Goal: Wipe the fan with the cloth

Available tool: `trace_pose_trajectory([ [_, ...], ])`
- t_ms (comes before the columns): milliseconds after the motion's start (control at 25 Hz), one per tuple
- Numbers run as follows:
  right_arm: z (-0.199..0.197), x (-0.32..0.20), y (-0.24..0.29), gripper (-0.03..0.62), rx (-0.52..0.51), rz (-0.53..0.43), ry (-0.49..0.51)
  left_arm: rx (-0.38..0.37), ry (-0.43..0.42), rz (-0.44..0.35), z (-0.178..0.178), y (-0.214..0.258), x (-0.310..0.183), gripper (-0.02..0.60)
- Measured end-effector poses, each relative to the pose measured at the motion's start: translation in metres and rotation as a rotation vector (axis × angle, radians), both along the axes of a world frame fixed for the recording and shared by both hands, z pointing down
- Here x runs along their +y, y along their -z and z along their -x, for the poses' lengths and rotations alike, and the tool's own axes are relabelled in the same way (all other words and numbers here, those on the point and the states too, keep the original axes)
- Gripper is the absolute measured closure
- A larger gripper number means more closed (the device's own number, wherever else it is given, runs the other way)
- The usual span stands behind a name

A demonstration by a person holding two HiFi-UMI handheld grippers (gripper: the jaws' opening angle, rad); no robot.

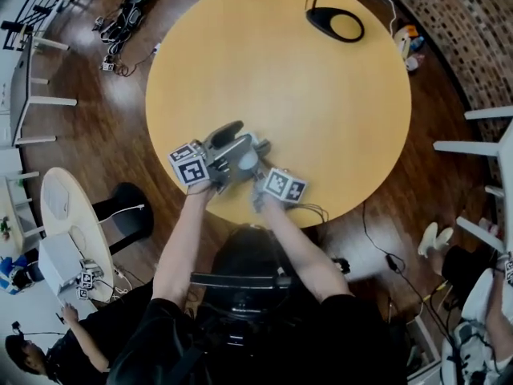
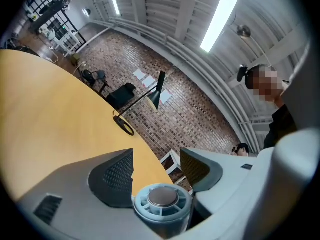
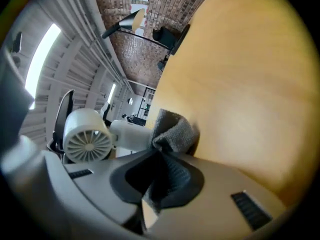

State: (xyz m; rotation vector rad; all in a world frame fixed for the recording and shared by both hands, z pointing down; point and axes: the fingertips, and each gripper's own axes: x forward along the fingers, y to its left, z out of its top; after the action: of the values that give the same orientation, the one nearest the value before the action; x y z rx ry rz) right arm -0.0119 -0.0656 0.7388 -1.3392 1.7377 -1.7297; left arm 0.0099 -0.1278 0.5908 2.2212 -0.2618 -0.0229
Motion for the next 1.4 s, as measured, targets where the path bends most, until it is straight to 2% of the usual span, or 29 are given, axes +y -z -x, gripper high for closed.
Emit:
trace_pose_trajectory([
  [200,0.006,0.009,0.013,0.569,-0.015,-0.01,0.048,0.008,0.029,0.038,-0.006,-0.005,0.0,0.307],
  [280,-0.004,0.009,-0.006,0.569,0.044,0.071,0.097,0.009,0.065,0.051,-0.007,-0.006,-0.001,0.307],
  [360,-0.03,0.007,-0.01,0.569,0.125,0.128,0.163,0.018,0.168,0.099,0.0,-0.007,-0.003,0.307],
  [400,-0.046,0.002,-0.003,0.569,0.165,0.116,0.193,0.029,0.239,0.131,0.008,-0.004,-0.004,0.307],
  [480,-0.074,-0.022,0.019,0.569,0.218,0.018,0.262,0.08,0.386,0.204,0.026,0.003,-0.005,0.307],
  [560,-0.08,-0.051,0.035,0.569,0.252,-0.109,0.416,0.187,0.519,0.315,0.043,0.005,0.001,0.307],
  [640,-0.058,-0.063,0.034,0.569,0.23,-0.157,0.653,0.321,0.625,0.447,0.051,-0.005,0.009,0.307],
  [720,-0.037,-0.057,0.016,0.569,0.252,-0.085,0.873,0.421,0.722,0.548,0.058,-0.024,0.009,0.305],
  [800,-0.037,-0.048,-0.011,0.569,0.408,0.043,1.014,0.449,0.784,0.578,0.063,-0.039,0.001,0.306],
  [840,-0.041,-0.046,-0.019,0.568,0.493,0.089,1.046,0.442,0.804,0.578,0.067,-0.044,-0.003,0.305],
  [920,-0.047,-0.055,-0.016,0.568,0.624,0.09,1.067,0.433,0.857,0.586,0.08,-0.053,-0.006,0.307],
  [960,-0.044,-0.064,-0.007,0.568,0.659,0.038,1.085,0.444,0.893,0.595,0.086,-0.057,-0.005,0.306],
  [1000,-0.037,-0.073,0.005,0.568,0.653,-0.034,1.111,0.461,0.933,0.607,0.089,-0.062,-0.002,0.307],
  [1080,-0.016,-0.084,0.027,0.568,0.546,-0.129,1.147,0.487,0.998,0.635,0.091,-0.074,0.004,0.306],
  [1160,-0.004,-0.081,0.027,0.568,0.464,-0.085,1.166,0.499,1.035,0.667,0.089,-0.089,0.003,0.305],
  [1280,-0.006,-0.06,0.011,0.568,0.471,0.03,1.128,0.529,1.064,0.749,0.09,-0.11,-0.001,0.305],
  [1400,-0.007,-0.036,0.01,0.568,0.443,0.094,1.042,0.485,1.003,0.79,0.096,-0.127,-0.002,0.307],
])
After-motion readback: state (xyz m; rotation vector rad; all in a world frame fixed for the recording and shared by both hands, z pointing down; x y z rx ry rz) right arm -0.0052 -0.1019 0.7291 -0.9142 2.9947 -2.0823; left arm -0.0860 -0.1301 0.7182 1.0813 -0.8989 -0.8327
